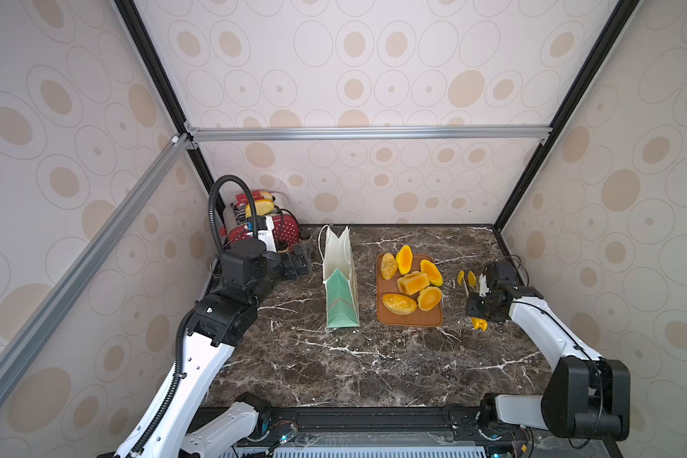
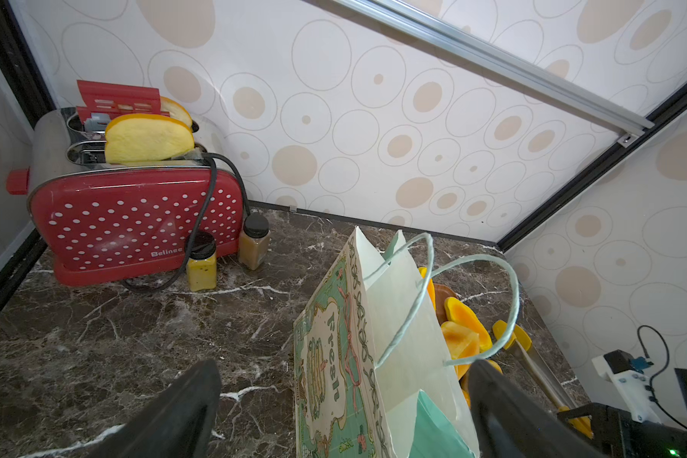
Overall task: Pack bread into a paper bag
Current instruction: Pick up the clamp from the center of the board, then pick up the fake bread from the plate.
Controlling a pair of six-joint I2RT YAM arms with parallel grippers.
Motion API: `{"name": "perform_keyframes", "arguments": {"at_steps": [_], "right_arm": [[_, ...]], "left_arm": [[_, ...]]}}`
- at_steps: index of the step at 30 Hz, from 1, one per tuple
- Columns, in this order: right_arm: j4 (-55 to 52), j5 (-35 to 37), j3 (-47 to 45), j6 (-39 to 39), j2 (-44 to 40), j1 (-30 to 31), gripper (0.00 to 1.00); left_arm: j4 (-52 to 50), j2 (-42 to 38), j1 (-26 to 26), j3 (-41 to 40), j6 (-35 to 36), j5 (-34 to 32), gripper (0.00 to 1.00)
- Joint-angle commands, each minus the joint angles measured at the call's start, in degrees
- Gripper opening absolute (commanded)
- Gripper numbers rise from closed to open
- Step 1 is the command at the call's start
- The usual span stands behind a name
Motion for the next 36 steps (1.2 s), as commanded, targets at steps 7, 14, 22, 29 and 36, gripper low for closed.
{"name": "perform_keyframes", "arguments": {"at_steps": [7,14,22,29,36], "right_arm": [[-7.57,-4.01,4.37,-3.48,-8.29,0.0,0.49],[-7.6,-13.67,7.09,-2.73,-15.69,0.07,0.5],[-14.08,-20.53,12.09,-4.87,-14.76,3.49,0.5],[-13.83,-23.45,15.14,-5.44,-10.01,5.3,0.52],[-11.62,-24.76,23.07,-4.38,4.06,6.39,0.52]], "left_arm": [[-1.22,0.24,-0.25,3.78,0.06,-0.34,0.99],[-1.15,1.69,-0.41,4.91,1.63,0.54,0.99],[-1.67,6.84,-0.44,12.31,6.35,2.92,0.99],[-1.5,10.34,-0.42,15.33,4.97,2.21,0.99],[-1.96,11.78,-0.63,16.08,3.57,1.5,0.99]]}}
